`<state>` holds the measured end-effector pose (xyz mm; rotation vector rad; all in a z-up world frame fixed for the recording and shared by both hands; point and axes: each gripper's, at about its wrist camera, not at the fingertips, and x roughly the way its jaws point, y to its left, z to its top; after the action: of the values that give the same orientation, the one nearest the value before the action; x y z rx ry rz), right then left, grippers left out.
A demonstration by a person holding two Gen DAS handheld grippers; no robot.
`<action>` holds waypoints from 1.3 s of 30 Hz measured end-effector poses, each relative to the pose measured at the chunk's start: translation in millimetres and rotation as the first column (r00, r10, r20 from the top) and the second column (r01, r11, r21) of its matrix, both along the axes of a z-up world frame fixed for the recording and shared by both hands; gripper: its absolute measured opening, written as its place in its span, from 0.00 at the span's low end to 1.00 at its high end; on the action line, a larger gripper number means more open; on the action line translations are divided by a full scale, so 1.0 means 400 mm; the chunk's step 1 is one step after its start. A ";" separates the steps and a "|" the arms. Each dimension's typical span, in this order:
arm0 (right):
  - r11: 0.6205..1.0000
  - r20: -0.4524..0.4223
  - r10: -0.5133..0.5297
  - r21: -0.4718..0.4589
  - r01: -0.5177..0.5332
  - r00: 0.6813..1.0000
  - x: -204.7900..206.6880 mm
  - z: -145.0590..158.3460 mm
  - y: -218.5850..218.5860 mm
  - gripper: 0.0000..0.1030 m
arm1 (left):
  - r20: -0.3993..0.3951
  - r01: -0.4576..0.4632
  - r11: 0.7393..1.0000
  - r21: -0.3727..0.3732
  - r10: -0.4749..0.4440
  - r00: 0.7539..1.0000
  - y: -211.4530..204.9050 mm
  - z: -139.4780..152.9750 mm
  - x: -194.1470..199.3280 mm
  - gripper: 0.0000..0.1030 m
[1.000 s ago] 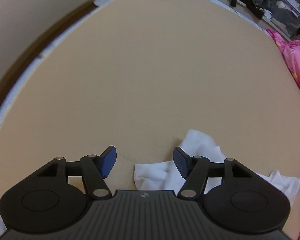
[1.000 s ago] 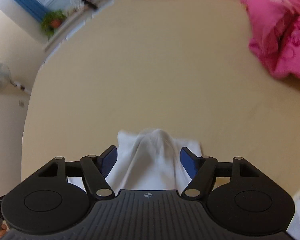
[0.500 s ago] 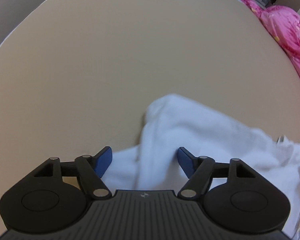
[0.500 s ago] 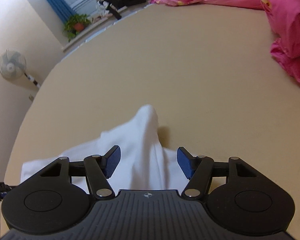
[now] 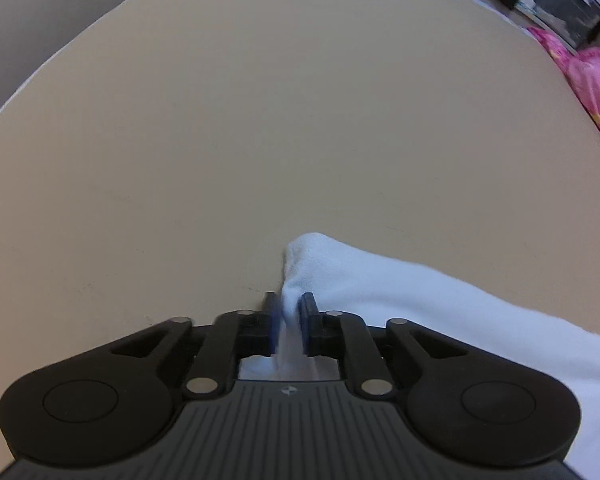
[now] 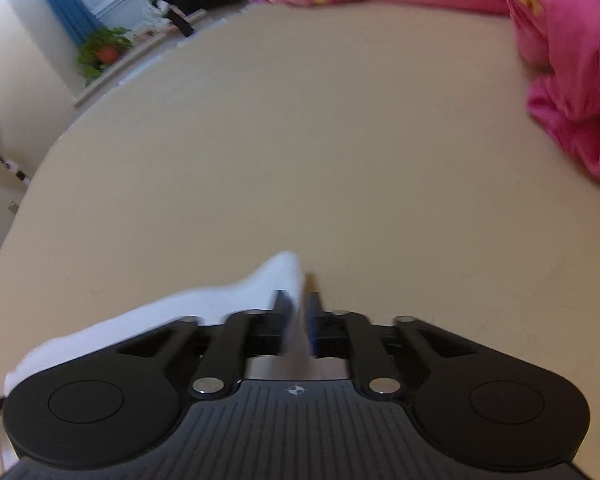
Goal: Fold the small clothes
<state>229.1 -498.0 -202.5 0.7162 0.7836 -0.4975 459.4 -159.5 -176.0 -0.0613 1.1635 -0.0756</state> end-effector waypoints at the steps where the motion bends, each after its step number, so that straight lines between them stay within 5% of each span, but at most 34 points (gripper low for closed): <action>1: 1.000 0.048 -0.016 0.002 0.016 0.999 -0.033 0.024 -0.007 0.34 | 0.023 0.018 1.000 -0.006 -0.017 1.000 -0.001 0.016 -0.012 0.35; 3: 1.000 0.150 -0.004 -0.001 0.004 0.989 -0.123 0.082 -0.017 0.35 | 0.057 0.044 0.999 -0.025 -0.043 0.997 0.012 0.056 -0.049 0.68; 4: 1.000 0.157 0.010 -0.017 -0.008 0.988 -0.167 0.105 -0.015 0.35 | 0.085 0.052 0.998 -0.032 -0.049 0.995 0.025 0.077 -0.077 0.73; 8: 0.984 0.095 0.139 -0.127 -0.127 0.986 -0.357 0.153 0.065 0.35 | 0.113 0.092 0.995 -0.030 -0.088 0.990 0.094 0.132 -0.216 0.74; 12: 0.951 -0.025 0.236 -0.201 -0.236 0.971 -0.478 0.126 0.212 0.35 | 0.060 0.101 0.995 0.014 -0.102 0.993 0.150 0.109 -0.375 0.76; 22: 0.942 -0.027 0.257 -0.216 -0.257 0.966 -0.450 0.083 0.322 0.35 | -0.003 0.148 0.987 0.065 -0.148 0.989 0.182 0.035 -0.491 0.78; 23: 0.939 -0.041 0.259 -0.222 -0.262 0.965 -0.446 0.079 0.328 0.27 | -0.011 0.149 0.986 0.069 -0.149 0.989 0.173 0.026 -0.484 0.78; 24: 0.938 -0.054 0.260 -0.222 -0.265 0.964 -0.444 0.074 0.334 0.05 | -0.031 0.151 0.986 0.074 -0.149 0.988 0.165 0.014 -0.476 0.74; 26: 0.951 -0.023 0.242 -0.192 -0.241 0.970 -0.453 0.089 0.329 0.06 | -0.096 0.145 0.987 0.068 -0.138 0.986 0.143 -0.003 -0.457 0.22; 27: 0.961 0.026 0.229 -0.169 -0.221 0.973 -0.466 0.106 0.319 0.05 | -0.125 0.111 0.992 0.057 -0.103 0.987 0.142 -0.002 -0.451 0.14; 31: 0.984 0.100 0.149 -0.112 -0.138 0.984 -0.533 0.142 0.254 0.04 | -0.099 0.098 0.992 0.079 -0.090 0.991 0.147 0.028 -0.457 0.12; 36: 0.995 -0.075 0.091 -0.044 -0.094 0.993 -0.530 0.006 0.166 0.00 | -0.119 0.103 0.990 0.098 -0.091 0.989 0.150 0.008 -0.451 0.13; 39: 0.999 -0.004 0.037 -0.001 -0.037 0.999 -0.564 0.009 0.144 0.00 | -0.110 0.098 0.990 0.102 -0.087 0.990 0.147 0.015 -0.447 0.18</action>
<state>3.6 -440.4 -198.8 0.6990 0.7989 -0.4664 280.5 -100.8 -169.8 0.0852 1.2742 -0.0929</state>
